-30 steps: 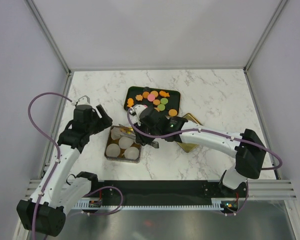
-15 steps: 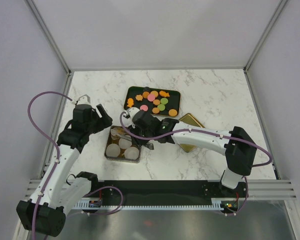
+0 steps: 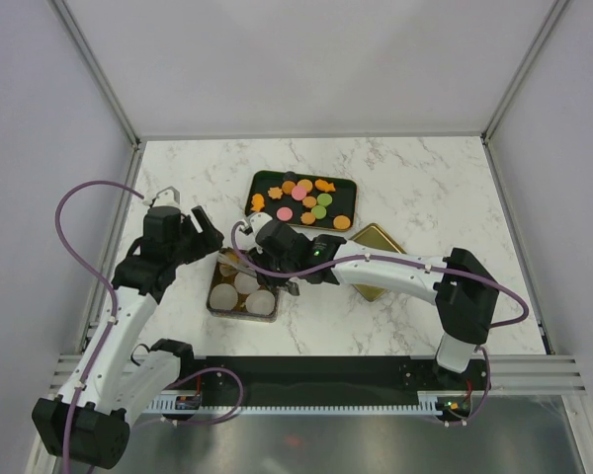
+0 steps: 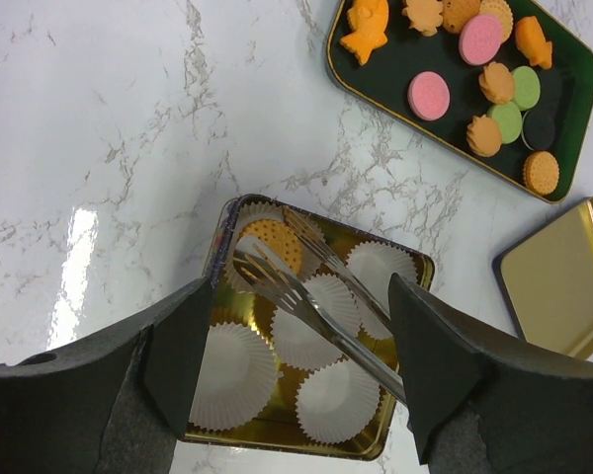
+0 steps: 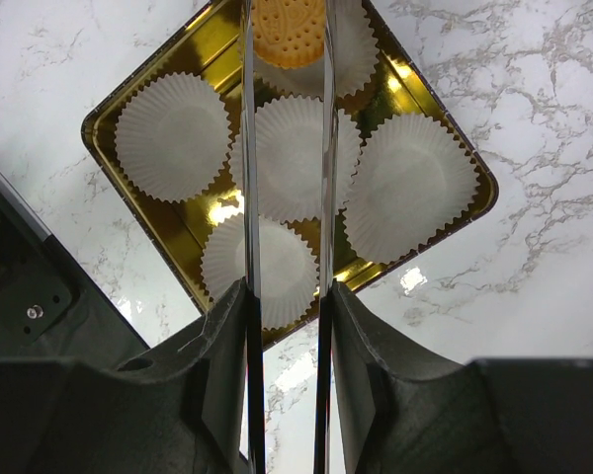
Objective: Pack the cookies
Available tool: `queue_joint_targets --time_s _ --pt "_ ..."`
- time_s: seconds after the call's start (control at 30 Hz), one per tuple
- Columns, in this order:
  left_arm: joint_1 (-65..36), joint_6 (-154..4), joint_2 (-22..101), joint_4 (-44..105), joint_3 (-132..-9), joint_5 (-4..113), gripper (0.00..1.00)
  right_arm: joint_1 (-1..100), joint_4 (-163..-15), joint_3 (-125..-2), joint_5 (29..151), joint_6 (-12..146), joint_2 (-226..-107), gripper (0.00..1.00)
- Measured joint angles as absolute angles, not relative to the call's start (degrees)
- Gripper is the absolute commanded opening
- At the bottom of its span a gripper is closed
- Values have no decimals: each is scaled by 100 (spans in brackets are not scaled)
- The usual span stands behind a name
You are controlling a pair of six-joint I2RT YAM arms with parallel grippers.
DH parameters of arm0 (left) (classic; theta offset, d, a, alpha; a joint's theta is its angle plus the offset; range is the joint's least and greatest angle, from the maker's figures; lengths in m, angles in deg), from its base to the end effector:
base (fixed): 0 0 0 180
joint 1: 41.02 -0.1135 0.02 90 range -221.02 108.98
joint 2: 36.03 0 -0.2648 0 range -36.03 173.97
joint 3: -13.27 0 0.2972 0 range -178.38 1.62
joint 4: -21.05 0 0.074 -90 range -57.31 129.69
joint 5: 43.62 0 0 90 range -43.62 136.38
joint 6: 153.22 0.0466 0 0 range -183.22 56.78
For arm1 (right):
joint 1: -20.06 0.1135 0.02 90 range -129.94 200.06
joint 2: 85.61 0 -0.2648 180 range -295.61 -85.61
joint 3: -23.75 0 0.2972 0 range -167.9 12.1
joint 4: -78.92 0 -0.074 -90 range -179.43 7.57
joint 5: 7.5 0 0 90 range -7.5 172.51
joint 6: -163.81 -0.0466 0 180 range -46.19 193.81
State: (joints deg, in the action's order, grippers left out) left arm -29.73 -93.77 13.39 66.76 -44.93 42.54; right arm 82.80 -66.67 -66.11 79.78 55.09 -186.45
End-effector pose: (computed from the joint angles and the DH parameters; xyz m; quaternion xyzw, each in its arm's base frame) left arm 0.2338 -0.0435 0.2876 -0.1643 0.8791 -0.1314 0.4278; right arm 0.2063 0.3956 0.2312 -0.3383 0.8609 0.2309 0.3019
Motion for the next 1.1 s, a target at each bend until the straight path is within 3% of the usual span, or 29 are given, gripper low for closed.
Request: queue_joint_targets --time_s 0.43,1.1 --pt "-2977 -9355 1339 6637 -4488 4377 80 8296 -6667 -6611 7900 5492 -18647 53" --pt "-2977 -9348 1254 6571 -4488 4398 80 8195 -6584 -6692 7906 5496 -18140 52"
